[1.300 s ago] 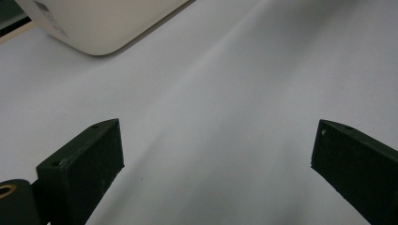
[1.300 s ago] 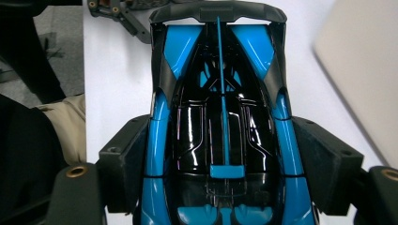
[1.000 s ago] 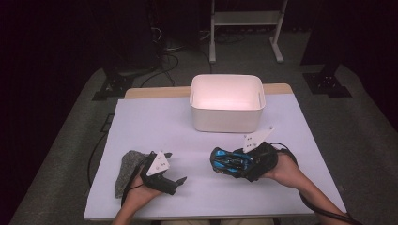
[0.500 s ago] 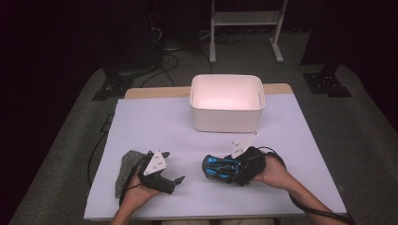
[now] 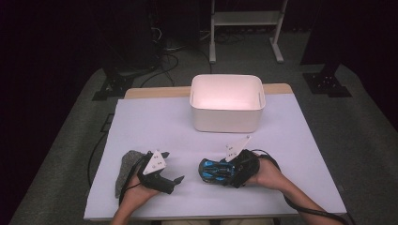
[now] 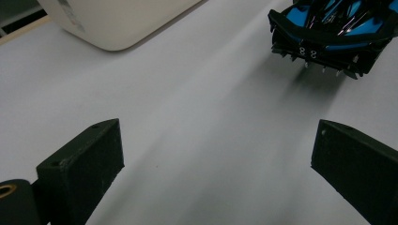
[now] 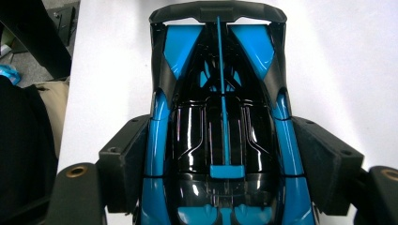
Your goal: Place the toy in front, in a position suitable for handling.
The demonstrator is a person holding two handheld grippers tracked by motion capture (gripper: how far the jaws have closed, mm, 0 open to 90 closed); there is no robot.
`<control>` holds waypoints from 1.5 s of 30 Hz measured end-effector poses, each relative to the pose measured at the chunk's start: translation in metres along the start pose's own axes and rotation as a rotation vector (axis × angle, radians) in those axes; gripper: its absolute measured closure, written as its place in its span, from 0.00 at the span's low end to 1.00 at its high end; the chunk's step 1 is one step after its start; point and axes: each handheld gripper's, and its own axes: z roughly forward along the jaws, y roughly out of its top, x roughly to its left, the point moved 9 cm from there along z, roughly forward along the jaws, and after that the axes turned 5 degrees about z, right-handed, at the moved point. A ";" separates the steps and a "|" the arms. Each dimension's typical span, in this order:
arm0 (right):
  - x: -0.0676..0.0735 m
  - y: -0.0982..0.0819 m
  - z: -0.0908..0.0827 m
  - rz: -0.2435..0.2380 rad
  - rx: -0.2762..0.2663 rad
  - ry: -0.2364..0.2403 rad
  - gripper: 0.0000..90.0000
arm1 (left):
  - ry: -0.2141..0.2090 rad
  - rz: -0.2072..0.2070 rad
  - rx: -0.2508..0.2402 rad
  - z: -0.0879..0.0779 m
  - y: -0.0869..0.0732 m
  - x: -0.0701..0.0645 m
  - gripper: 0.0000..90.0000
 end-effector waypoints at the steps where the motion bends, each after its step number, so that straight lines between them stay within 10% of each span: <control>1: 0.000 -0.001 0.001 0.002 0.001 0.004 0.28 | 0.000 -0.001 -0.002 0.000 0.000 0.000 0.02; 27: 0.001 -0.017 0.029 -0.020 -0.006 -0.028 0.26 | -0.003 -0.004 -0.007 0.000 0.001 -0.001 0.02; 45: 0.001 -0.023 -0.007 0.070 -0.101 0.005 0.21 | -0.016 0.008 -0.011 0.001 0.005 -0.005 0.02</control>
